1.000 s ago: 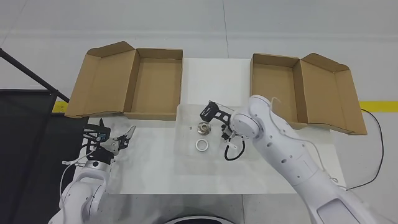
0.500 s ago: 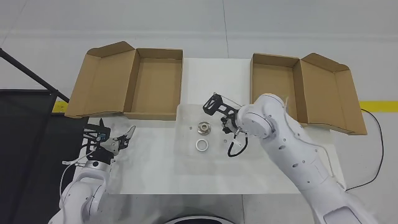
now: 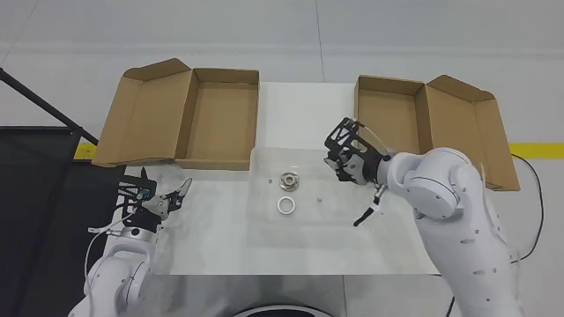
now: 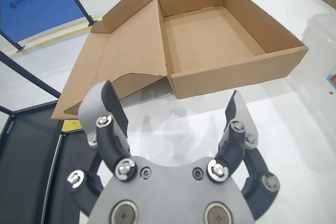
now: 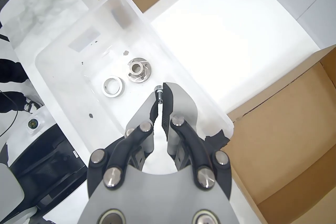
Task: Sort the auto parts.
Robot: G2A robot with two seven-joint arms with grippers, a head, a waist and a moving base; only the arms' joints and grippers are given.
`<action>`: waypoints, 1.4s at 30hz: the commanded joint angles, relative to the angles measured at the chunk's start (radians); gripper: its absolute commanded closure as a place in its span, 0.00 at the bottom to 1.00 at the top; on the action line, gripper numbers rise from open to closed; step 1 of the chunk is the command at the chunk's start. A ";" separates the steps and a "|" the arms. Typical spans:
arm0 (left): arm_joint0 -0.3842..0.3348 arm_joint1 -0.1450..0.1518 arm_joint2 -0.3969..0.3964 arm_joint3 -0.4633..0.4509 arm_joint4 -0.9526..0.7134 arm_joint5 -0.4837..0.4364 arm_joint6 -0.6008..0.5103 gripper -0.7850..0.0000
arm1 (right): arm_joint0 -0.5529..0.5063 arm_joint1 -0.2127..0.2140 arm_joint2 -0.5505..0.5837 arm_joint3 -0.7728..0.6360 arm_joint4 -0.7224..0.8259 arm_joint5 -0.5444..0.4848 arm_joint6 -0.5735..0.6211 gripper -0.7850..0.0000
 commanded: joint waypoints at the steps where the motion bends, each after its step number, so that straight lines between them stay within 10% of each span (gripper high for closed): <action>1: 0.000 0.000 0.000 0.000 0.000 0.000 0.000 0.00 | 0.000 0.000 0.000 0.000 0.000 0.000 0.000 1.00; 15: 0.000 0.000 0.000 0.000 0.000 0.000 0.000 0.00 | -0.050 0.011 0.165 0.000 0.193 0.047 -0.277 1.00; 29: 0.000 0.000 0.000 0.000 0.000 0.000 0.000 0.00 | -0.113 0.034 0.320 0.042 0.511 -0.176 -0.476 1.00; 42: 0.000 0.000 0.000 0.000 0.000 0.000 0.000 0.00 | 0.114 0.030 0.123 0.169 -0.084 0.360 -0.281 1.00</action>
